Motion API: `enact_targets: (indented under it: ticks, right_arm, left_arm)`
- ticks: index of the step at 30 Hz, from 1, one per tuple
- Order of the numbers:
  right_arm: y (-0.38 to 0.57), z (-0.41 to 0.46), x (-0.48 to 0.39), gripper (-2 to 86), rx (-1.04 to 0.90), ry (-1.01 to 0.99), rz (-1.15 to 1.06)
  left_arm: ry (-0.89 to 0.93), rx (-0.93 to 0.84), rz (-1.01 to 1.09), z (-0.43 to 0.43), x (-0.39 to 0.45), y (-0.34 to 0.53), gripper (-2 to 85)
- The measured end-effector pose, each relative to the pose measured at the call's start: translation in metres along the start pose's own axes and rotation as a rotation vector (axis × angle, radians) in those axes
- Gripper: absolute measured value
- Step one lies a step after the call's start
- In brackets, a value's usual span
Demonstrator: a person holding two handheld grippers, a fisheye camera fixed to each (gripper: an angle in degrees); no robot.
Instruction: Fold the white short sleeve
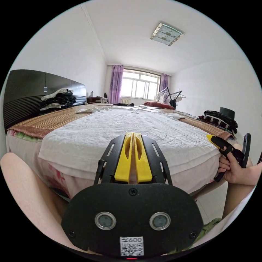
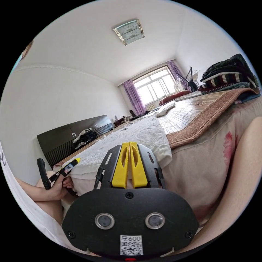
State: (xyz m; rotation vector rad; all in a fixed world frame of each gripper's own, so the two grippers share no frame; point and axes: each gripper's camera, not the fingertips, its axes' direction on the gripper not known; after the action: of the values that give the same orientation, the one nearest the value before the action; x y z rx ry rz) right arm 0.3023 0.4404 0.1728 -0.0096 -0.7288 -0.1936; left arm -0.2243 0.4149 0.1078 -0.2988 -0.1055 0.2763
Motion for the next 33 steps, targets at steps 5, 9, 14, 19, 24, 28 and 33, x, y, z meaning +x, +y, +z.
enact_targets:
  ticks: [5, 9, 14, 19, 24, 28, 33]
  right_arm:
    - [-0.022, -0.002, -0.021, -0.8, 0.007, 0.0, 0.002]
    - [-0.043, -0.002, -0.042, -0.8, 0.009, -0.001, 0.006]
    - [-0.072, -0.001, -0.068, -0.8, 0.012, -0.003, 0.003]
    - [-0.129, 0.003, -0.1, -0.8, -0.057, 0.023, 0.173]
    - [-0.211, -0.013, -0.215, -0.9, 0.018, -0.057, -0.213]
    - [-0.295, 0.053, -0.297, -0.9, -0.139, -0.295, -0.265]
    - [-0.352, 0.203, -0.378, -0.9, -0.37, -0.318, -0.245]
  left_arm:
    - [-0.001, 0.0, 0.001, -0.012, -0.008, -0.013, 0.3]
    - [0.001, -0.002, 0.001, -0.021, -0.013, -0.025, 0.3]
    - [-0.006, -0.027, 0.008, -0.033, -0.019, -0.051, 0.3]
    - [0.043, -0.157, -0.06, -0.063, -0.032, -0.1, 0.3]
    - [-0.131, 0.222, 0.417, -0.129, -0.033, -0.197, 0.6]
    - [-0.1, 0.204, 0.304, -0.084, -0.098, -0.294, 0.6]
    - [-0.005, -0.544, -0.106, 0.099, -0.206, -0.368, 0.6]
